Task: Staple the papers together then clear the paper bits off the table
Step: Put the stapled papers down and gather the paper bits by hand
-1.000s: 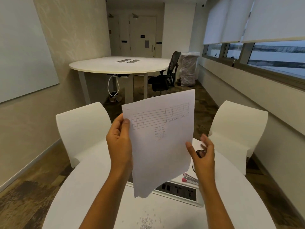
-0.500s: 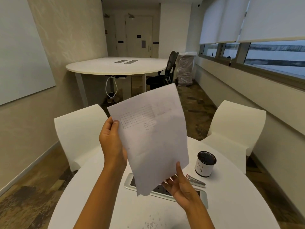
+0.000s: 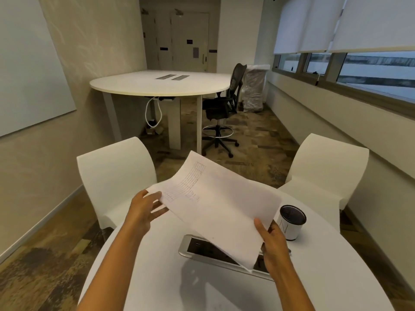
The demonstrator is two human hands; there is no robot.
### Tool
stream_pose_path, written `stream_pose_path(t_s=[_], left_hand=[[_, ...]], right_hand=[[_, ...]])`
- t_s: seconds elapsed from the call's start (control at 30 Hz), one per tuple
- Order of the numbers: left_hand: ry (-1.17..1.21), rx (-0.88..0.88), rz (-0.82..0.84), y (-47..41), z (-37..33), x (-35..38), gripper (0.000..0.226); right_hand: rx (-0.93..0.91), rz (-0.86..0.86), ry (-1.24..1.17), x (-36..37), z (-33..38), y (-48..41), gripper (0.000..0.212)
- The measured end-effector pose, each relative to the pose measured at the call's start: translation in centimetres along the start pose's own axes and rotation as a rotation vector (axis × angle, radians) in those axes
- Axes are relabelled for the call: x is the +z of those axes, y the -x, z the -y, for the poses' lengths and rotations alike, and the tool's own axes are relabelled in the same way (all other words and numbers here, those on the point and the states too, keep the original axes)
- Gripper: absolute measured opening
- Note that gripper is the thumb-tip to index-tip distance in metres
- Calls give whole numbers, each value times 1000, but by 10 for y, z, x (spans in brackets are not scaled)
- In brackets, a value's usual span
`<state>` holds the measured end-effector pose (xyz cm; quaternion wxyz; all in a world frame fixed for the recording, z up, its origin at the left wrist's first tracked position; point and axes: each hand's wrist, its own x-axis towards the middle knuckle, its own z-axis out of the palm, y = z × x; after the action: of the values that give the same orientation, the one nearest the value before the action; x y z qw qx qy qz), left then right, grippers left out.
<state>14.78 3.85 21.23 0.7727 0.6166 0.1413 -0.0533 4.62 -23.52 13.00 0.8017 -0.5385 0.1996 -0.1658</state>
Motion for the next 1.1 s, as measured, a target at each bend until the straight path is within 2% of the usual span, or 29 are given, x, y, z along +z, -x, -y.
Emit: stream_pose_path(t_s=[0.07,0.2,0.3,0.4,0.5,0.63,0.8,0.9,1.1], left_hand=[[-147,-64,76,-13,-3,-15,26],[-324,-160,182,-40,-1,-35,25],[-374,-170,115,-56,16,-37,28],[-291,-228,12,-74,37,-46,31],[-229,-285,-22,-96,56,-57,28],[-322,-302,13,-123,76,-61,16],[-343,-282,103,-158,88,-57,26],[-411,-248,110,-183,99,-51,22],[-423,-165,-119,-221,117,-50,33]], right_hand=[[35,28,-16,0,3,-9,31],[160,16,-79,8,-2,-26,34],[280,50,-29,20,-24,-30,33],[363,33,32,30,-52,-33,36],[371,6,85,40,-70,-45,44],[382,60,234,52,-84,-69,47],[408,62,381,59,-97,-102,63],[352,32,445,61,-110,-121,68],[248,-76,524,65,-134,-146,54]])
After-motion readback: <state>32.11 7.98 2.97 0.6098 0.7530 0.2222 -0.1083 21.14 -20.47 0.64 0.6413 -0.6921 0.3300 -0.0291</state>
